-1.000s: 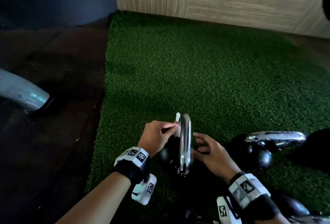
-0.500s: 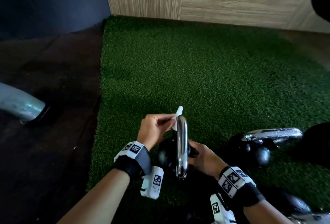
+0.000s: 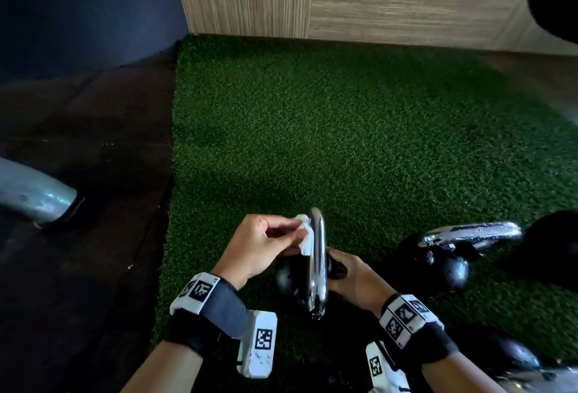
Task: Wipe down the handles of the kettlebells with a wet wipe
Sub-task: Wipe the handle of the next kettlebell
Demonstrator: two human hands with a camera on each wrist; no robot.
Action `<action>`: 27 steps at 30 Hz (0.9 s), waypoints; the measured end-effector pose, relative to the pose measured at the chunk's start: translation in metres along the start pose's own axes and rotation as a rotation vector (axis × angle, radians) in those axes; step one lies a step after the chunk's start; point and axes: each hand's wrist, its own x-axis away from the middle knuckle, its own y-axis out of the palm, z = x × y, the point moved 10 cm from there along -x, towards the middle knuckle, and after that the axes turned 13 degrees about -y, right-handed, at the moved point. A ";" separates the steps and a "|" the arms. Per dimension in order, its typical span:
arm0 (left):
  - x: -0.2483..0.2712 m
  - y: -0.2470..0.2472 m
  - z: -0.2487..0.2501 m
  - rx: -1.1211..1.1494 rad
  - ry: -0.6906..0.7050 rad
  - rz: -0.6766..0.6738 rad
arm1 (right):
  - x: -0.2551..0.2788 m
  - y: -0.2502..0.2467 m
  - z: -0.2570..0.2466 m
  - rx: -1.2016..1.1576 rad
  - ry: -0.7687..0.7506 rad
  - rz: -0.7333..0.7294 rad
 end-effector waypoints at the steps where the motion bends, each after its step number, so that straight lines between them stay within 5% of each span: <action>1: 0.001 0.002 -0.003 -0.043 -0.034 -0.040 | 0.000 0.000 0.001 -0.004 -0.003 -0.002; 11: 0.027 0.018 -0.018 -0.100 -0.206 -0.178 | 0.004 -0.003 -0.018 -0.061 -0.086 -0.013; 19: 0.054 0.021 -0.040 -0.235 -0.150 -0.227 | -0.001 -0.006 -0.003 0.029 -0.029 -0.013; 27: 0.067 0.015 -0.058 -0.458 -0.053 -0.043 | -0.001 -0.005 -0.002 0.050 -0.040 -0.001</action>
